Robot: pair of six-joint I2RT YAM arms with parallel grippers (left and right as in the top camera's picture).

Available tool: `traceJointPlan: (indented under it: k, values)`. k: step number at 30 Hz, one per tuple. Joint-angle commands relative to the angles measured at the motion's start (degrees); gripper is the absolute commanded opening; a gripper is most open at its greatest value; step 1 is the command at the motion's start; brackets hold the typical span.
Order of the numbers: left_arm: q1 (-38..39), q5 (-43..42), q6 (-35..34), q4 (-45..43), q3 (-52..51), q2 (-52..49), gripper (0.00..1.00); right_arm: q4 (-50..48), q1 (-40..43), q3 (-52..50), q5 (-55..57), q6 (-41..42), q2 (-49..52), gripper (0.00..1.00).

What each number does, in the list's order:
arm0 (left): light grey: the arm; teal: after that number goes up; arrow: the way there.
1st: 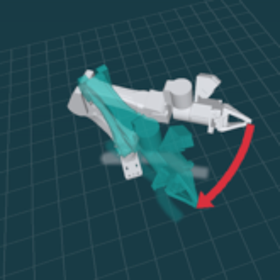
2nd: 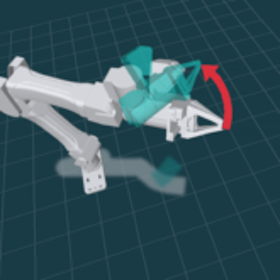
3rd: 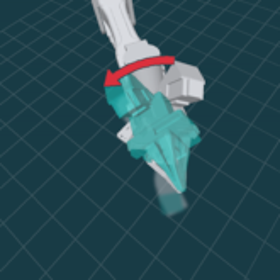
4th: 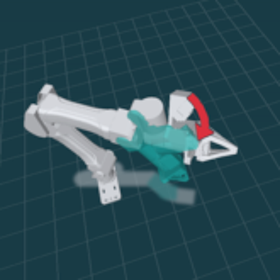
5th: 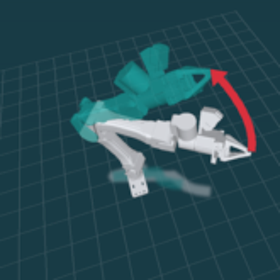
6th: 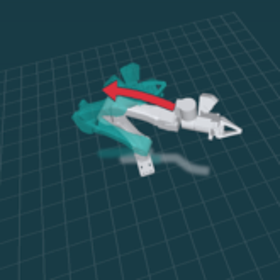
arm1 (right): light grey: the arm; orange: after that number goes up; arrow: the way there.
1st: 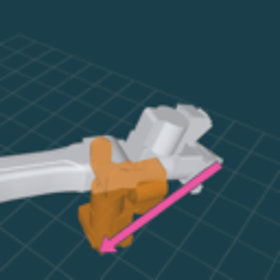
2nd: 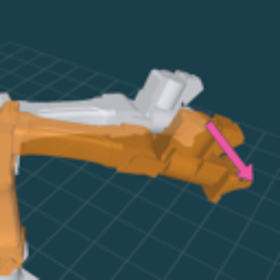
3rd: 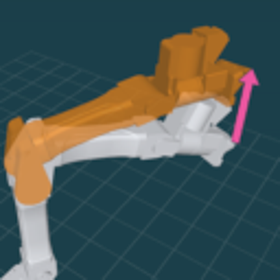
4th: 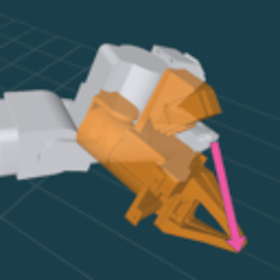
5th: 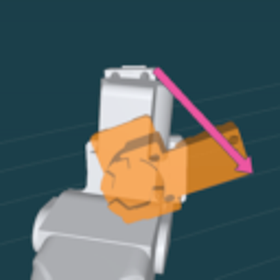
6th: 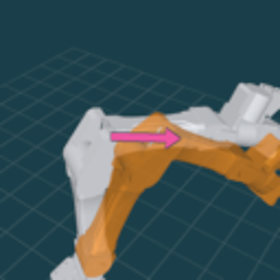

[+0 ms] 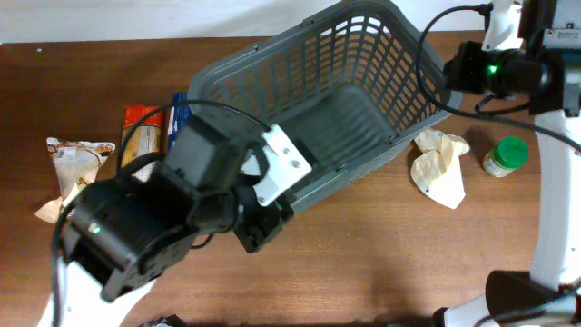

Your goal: Pack container

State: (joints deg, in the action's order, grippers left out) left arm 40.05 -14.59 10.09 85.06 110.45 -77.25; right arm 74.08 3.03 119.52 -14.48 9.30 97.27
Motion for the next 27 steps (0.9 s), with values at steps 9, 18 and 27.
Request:
traceJointPlan:
  k: [9,18,27]
  values:
    - [10.6,-0.2,3.8,7.1,0.2,-12.4,0.02,0.5,-1.4,0.6,-3.3,0.6,5.1,0.04]
    - [11.7,5.8,4.8,8.7,-1.8,-20.3,0.02,2.2,-4.4,0.6,-3.1,0.6,8.6,0.04]
    - [9.8,13.2,4.8,4.9,-6.4,-20.5,0.02,6.3,-4.6,0.6,-1.3,0.0,9.0,0.04]
